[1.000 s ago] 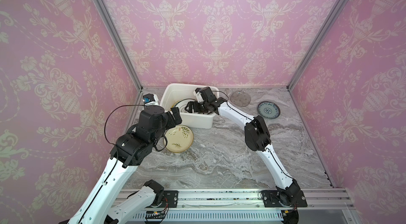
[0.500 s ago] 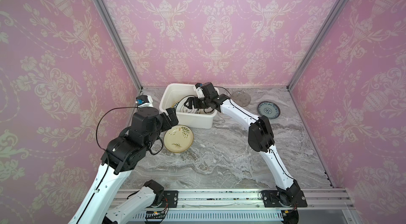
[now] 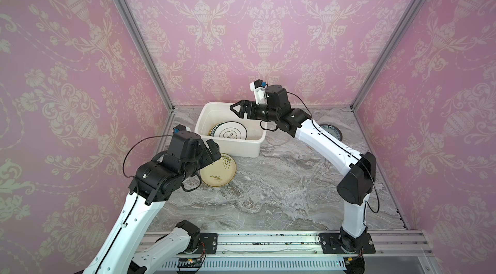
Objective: Place the plates into the plastic bin on the countertop
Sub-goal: 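Open the right gripper and raise it out of the bin, then move the right gripper toward the cream willow plate while the left gripper hovers beside it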
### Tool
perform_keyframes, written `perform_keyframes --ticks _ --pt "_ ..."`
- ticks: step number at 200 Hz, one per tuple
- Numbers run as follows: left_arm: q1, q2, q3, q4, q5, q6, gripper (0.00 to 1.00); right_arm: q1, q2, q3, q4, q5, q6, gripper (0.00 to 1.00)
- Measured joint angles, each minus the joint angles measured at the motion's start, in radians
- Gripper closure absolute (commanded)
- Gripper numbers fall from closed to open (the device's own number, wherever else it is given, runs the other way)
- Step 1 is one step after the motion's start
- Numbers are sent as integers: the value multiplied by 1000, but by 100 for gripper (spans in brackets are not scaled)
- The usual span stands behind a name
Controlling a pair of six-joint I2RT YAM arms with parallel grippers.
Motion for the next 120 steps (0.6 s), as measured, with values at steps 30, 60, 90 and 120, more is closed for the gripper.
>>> perform_keyframes --ticks 30,60,90,120 --pt "0 -58 -27 0 14 -23 1 17 -91 -101 -12 40 2 2" --pt "4 -78 -27 -16 13 -21 1 55 -202 -199 -38 114 3 2" --pt "6 -71 -27 -52 -2 -11 1 130 -356 -341 -37 219 65 4" --pt "14 -62 -31 -63 -9 11 1 219 -495 -488 -39 350 191 5"
